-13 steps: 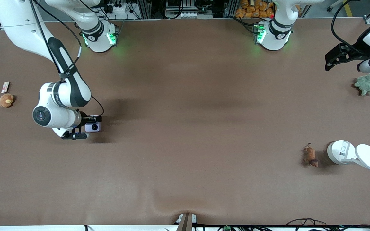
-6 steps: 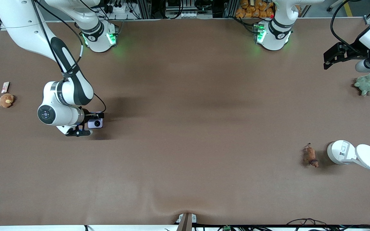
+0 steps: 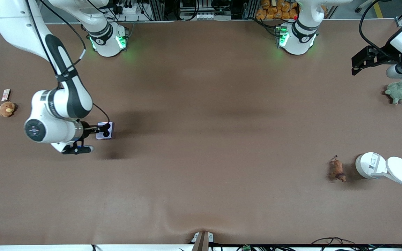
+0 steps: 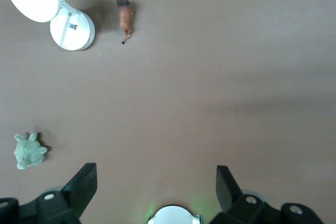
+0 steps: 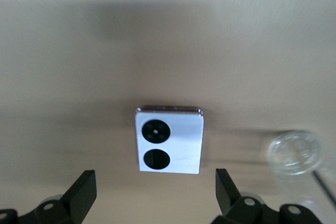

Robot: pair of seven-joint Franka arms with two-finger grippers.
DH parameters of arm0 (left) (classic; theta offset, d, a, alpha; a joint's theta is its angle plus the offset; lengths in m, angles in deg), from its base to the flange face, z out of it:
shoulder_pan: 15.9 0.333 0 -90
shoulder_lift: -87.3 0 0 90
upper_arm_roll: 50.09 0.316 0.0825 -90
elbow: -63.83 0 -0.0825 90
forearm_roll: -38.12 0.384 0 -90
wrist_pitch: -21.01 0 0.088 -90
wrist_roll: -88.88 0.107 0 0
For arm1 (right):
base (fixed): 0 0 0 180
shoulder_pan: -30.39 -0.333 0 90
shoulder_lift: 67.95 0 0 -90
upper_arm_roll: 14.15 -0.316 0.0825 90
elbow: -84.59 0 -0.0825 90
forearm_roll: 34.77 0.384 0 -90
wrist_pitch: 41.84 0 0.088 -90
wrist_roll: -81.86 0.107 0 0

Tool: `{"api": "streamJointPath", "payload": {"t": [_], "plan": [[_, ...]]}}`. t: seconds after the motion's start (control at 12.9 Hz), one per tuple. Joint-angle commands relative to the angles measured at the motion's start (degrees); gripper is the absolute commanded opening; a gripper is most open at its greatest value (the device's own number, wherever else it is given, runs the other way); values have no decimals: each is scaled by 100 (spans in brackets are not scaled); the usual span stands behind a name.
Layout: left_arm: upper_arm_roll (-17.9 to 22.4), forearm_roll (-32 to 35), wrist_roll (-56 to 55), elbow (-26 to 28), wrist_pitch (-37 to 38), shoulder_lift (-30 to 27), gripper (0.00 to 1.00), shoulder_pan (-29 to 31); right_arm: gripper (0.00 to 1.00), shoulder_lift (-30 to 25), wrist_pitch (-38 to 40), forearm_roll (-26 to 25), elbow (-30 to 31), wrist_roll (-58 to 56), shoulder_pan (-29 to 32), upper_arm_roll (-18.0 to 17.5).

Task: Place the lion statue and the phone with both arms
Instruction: 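Open the right gripper and raise it away from the phone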

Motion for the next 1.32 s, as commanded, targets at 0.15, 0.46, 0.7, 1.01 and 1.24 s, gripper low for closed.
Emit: {"api": "streamJointPath", "payload": {"t": [0.15, 0.46, 0.7, 1.01, 1.24], "plan": [[29, -37, 27, 3, -33, -13, 100, -36, 100, -4, 1138, -111, -2021, -235, -310, -83], [29, -63, 0, 3, -156, -4, 100, -45, 100, 58, 2431, -640, -3902, -235, -452, -109], [20, -90, 9, 3, -165, -4, 100, -53, 100, -441, 3071, -578, -4293, -226, -330, -144], [-41, -108, 27, 3, -278, -13, 100, -18, 100, -1100, 3995, -411, -4275, -235, 189, -136], [-68, -116, 27, 20, -367, 31, 100, -53, 100, -1689, 4315, -411, -3515, -235, 382, -127]]}}
